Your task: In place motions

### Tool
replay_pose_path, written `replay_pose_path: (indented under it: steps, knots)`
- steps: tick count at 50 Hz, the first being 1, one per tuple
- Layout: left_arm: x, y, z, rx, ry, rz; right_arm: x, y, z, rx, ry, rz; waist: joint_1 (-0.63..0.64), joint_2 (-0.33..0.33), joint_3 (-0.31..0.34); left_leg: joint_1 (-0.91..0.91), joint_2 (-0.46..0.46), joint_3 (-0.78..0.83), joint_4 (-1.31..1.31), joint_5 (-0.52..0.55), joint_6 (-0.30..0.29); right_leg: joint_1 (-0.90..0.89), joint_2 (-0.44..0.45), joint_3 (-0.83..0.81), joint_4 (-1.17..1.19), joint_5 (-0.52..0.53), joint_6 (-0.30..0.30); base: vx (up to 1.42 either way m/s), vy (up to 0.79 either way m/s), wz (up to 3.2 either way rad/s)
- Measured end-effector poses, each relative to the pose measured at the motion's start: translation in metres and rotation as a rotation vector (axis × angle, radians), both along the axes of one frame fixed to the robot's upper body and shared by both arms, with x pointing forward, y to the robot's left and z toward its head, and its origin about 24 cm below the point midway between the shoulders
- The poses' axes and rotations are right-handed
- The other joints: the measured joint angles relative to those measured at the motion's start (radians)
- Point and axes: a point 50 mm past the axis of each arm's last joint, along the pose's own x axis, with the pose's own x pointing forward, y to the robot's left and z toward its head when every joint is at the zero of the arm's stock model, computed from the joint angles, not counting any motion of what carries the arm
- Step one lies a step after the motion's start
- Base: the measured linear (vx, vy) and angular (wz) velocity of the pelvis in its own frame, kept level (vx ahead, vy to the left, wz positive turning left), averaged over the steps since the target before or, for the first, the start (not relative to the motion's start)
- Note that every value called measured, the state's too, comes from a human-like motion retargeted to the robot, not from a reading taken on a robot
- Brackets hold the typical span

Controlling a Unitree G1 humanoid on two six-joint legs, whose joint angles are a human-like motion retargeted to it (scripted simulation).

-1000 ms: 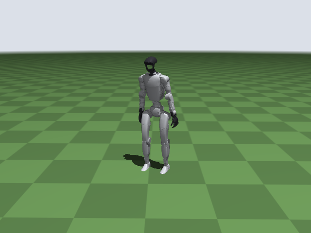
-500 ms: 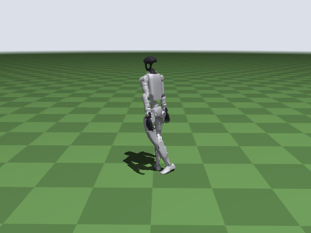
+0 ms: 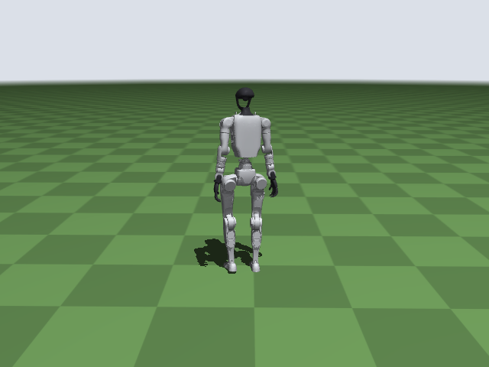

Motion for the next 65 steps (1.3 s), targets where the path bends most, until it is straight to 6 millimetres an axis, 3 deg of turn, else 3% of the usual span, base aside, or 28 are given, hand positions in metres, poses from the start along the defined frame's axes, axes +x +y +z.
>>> replay_pose_path:
  steps: [2,3,5,8,13,17,22,28,33,37,40,43,45,47,49,53,57,61,62,63,64,65]
  knots:
    - [-0.005,-0.003,-0.001,-0.011,0.021,-0.011,-0.007,0.000,0.000,-0.004,0.018,0.005,-0.002,0.018,0.003,0.026,-0.017,-0.081,-0.090,0.155,-0.021,0.026,0.021,0.024,0.020,-0.019,0.004,0.33,0.10,-0.47]
    - [-0.010,-0.006,-0.001,-0.017,0.033,-0.012,-0.012,-0.001,0.000,-0.008,0.033,0.009,-0.022,0.018,-0.003,0.041,-0.040,-0.110,-0.099,0.110,0.000,0.036,0.014,0.022,0.030,-0.028,0.011,0.35,0.15,0.23]
    - [-0.016,-0.011,-0.002,-0.033,0.055,-0.008,-0.019,-0.002,0.000,-0.015,0.060,0.022,-0.093,0.030,-0.015,0.064,0.047,0.131,-0.089,0.081,0.014,0.050,0.010,-0.006,0.049,-0.046,0.024,0.30,0.17,0.59]
    - [-0.020,-0.009,-0.002,-0.008,0.097,-0.021,-0.024,0.000,-0.001,-0.015,0.071,0.009,-0.121,0.027,-0.004,0.083,0.012,0.044,-0.098,0.085,0.026,0.059,0.007,0.018,0.059,-0.043,0.035,0.11,0.12,-0.28]
    - [-0.034,0.003,0.000,0.057,0.168,-0.128,-0.035,0.001,0.000,-0.007,0.122,0.024,-0.096,0.017,-0.026,0.127,0.017,0.158,-0.153,0.074,0.048,0.013,0.013,0.133,0.089,-0.042,0.043,0.14,0.09,-1.27]
    - [-0.042,0.011,0.002,0.080,0.208,-0.161,-0.016,0.003,-0.001,-0.010,0.087,0.105,-0.123,0.025,-0.019,0.153,0.048,0.291,-0.203,0.060,0.052,-0.040,0.034,0.202,0.102,-0.074,0.054,-0.07,-0.04,-1.81]
    - [-0.057,0.014,0.004,0.087,0.265,-0.158,0.007,0.004,-0.001,-0.010,0.006,0.194,-0.170,0.041,-0.031,0.176,0.077,0.468,-0.253,0.034,0.051,-0.085,-0.004,0.065,0.101,-0.148,0.084,-0.07,-0.11,-2.14]
    - [-0.064,0.013,0.004,0.077,0.262,-0.111,0.004,0.006,-0.001,0.007,0.024,0.171,-0.147,0.044,-0.046,0.221,0.109,0.677,-0.251,-0.044,0.022,-0.091,-0.087,-0.246,0.115,-0.208,0.121,0.00,-0.23,-2.62]
    - [-0.067,0.012,0.004,0.074,0.263,-0.074,-0.012,0.004,-0.001,0.025,0.066,0.086,-0.115,0.041,-0.062,0.287,0.133,0.857,-0.224,-0.100,-0.032,-0.057,-0.117,-0.425,0.077,-0.135,0.121,0.14,-0.27,-2.40]
    - [-0.069,0.014,0.004,0.072,0.261,-0.061,-0.026,0.002,0.000,0.023,0.115,0.025,-0.131,0.034,-0.090,0.346,0.132,0.994,-0.217,-0.119,-0.080,-0.078,-0.081,-0.325,0.028,0.040,0.093,0.24,-0.34,-1.82]
    - [-0.071,0.016,0.005,0.069,0.260,-0.057,-0.043,0.003,0.000,0.034,0.162,-0.040,-0.175,0.032,-0.115,0.373,0.157,1.038,-0.183,-0.100,-0.088,-0.088,-0.051,-0.248,0.020,0.025,0.068,0.32,-0.36,-0.98]
    - [-0.059,0.017,0.004,0.068,0.222,-0.037,-0.052,0.007,0.000,0.051,0.181,-0.119,-0.191,-0.030,-0.096,0.413,0.181,1.092,-0.076,-0.024,-0.042,-0.054,-0.082,-0.198,0.007,0.029,0.067,0.21,-0.32,-0.88]
    - [-0.050,0.017,0.003,0.056,0.189,-0.027,-0.059,0.008,0.001,0.051,0.186,-0.152,-0.182,-0.094,-0.089,0.422,0.186,1.106,0.035,-0.009,0.060,-0.032,-0.134,-0.167,0.004,0.031,0.068,0.32,-0.39,-1.41]
    - [-0.042,0.017,0.002,0.046,0.158,-0.017,-0.064,0.006,0.002,0.052,0.203,-0.151,-0.127,-0.116,-0.051,0.459,0.273,1.066,0.231,-0.047,0.090,0.027,-0.109,-0.087,0.009,0.010,0.054,0.48,-0.40,-2.09]
    - [-0.029,0.011,0.001,0.034,0.107,-0.019,-0.064,0.004,0.002,0.043,0.209,-0.132,-0.119,-0.110,-0.044,0.330,0.305,0.859,0.394,-0.039,0.090,0.030,-0.093,-0.060,-0.008,0.028,0.045,0.15,-0.17,-1.17]
    - [-0.002,-0.005,-0.001,-0.014,0.022,-0.028,-0.048,-0.005,0.002,-0.008,0.174,-0.063,-0.122,-0.101,-0.045,0.120,0.188,0.569,0.479,-0.023,0.090,-0.001,-0.094,-0.010,-0.011,0.052,0.038,0.02,-0.01,-0.93]
    - [0.020,-0.014,0.000,-0.060,-0.039,-0.117,-0.029,-0.009,0.001,-0.022,0.107,-0.010,-0.110,-0.073,-0.047,0.052,0.117,0.484,0.351,-0.046,0.068,-0.022,-0.073,0.045,0.003,0.059,0.033,0.11,0.02,-1.07]
    - [0.031,-0.015,0.001,-0.038,-0.081,-0.208,-0.015,-0.002,0.000,-0.006,0.049,0.024,-0.103,-0.006,-0.043,0.033,0.055,0.333,0.084,0.002,-0.042,-0.018,0.015,0.096,0.000,0.064,0.022,0.12,0.02,-1.08]
    - [0.031,-0.014,0.002,-0.033,-0.083,-0.224,-0.013,0.000,-0.001,-0.001,0.043,0.028,-0.106,0.012,-0.042,0.034,0.044,0.295,0.012,0.065,-0.046,-0.013,0.041,0.110,-0.002,0.065,0.019,0.15,0.01,-1.03]
    - [0.030,-0.014,0.001,-0.030,-0.078,-0.235,-0.014,0.001,-0.001,0.005,0.042,0.028,-0.108,0.020,-0.040,0.037,0.031,0.272,-0.048,0.210,0.010,-0.004,0.056,0.131,-0.004,0.066,0.019,0.17,0.01,-0.62]
    - [0.028,-0.013,0.001,-0.030,-0.071,-0.244,-0.014,0.002,-0.001,0.011,0.040,0.028,-0.135,0.028,-0.042,0.050,0.034,0.259,-0.052,0.174,-0.005,0.001,0.066,0.129,-0.007,0.065,0.019,0.20,0.01,-0.01]
    - [0.026,-0.013,0.001,-0.032,-0.062,-0.251,-0.013,0.003,-0.001,0.018,0.038,0.027,-0.173,0.036,-0.046,0.068,0.045,0.251,-0.027,0.046,-0.057,0.006,0.073,0.117,-0.010,0.063,0.020,0.22,0.01,-0.43]
